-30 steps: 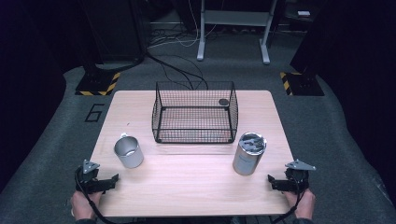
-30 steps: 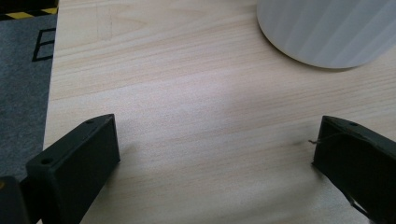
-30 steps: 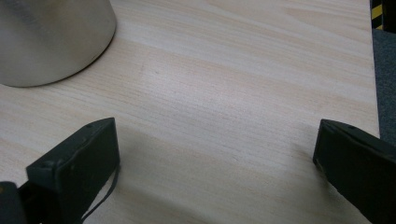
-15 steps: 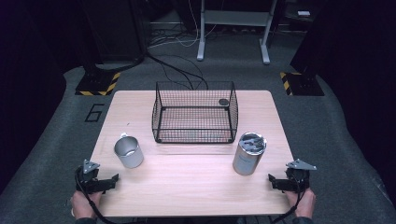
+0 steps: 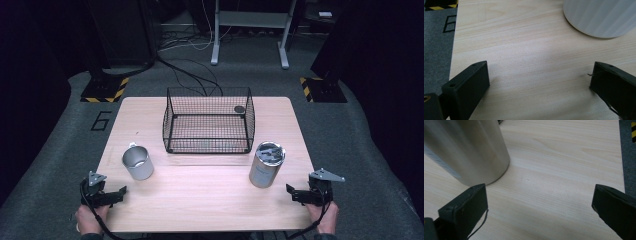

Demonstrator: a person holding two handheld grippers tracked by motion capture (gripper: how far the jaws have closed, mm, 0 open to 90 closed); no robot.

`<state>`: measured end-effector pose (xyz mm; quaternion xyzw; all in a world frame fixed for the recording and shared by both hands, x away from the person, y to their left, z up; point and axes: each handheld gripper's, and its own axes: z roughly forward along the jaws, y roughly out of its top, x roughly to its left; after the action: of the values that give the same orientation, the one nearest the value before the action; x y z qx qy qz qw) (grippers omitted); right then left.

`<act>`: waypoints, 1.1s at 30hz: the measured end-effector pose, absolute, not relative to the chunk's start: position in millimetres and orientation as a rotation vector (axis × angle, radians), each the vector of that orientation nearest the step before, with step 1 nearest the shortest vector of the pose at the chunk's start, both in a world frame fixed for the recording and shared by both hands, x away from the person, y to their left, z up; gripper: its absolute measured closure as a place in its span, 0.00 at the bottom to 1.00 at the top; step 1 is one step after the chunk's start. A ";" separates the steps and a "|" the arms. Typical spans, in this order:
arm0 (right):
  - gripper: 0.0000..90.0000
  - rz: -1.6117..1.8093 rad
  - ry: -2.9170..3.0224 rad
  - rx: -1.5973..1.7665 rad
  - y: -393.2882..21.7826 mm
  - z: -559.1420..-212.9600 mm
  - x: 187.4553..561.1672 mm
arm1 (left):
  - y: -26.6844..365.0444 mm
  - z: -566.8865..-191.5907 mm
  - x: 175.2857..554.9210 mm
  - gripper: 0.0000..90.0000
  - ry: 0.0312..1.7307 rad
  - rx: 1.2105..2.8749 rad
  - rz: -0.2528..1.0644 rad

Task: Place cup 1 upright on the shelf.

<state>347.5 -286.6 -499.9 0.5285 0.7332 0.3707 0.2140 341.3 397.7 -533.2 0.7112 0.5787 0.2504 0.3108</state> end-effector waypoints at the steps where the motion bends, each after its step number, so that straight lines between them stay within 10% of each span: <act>1: 0.00 1.028 2.034 1.466 -286.6 -499.9 347.5 | 397.7 -533.1 341.3 0.02 1.527 1.878 0.661; 33: 0.00 1.196 2.126 1.261 -230.0 -437.5 355.1 | 397.2 -533.4 341.4 0.03 1.494 1.897 0.659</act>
<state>355.1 -230.0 -437.5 0.4502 0.7593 0.4269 0.1965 341.4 397.2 -533.4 0.7196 0.5666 0.2501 0.3140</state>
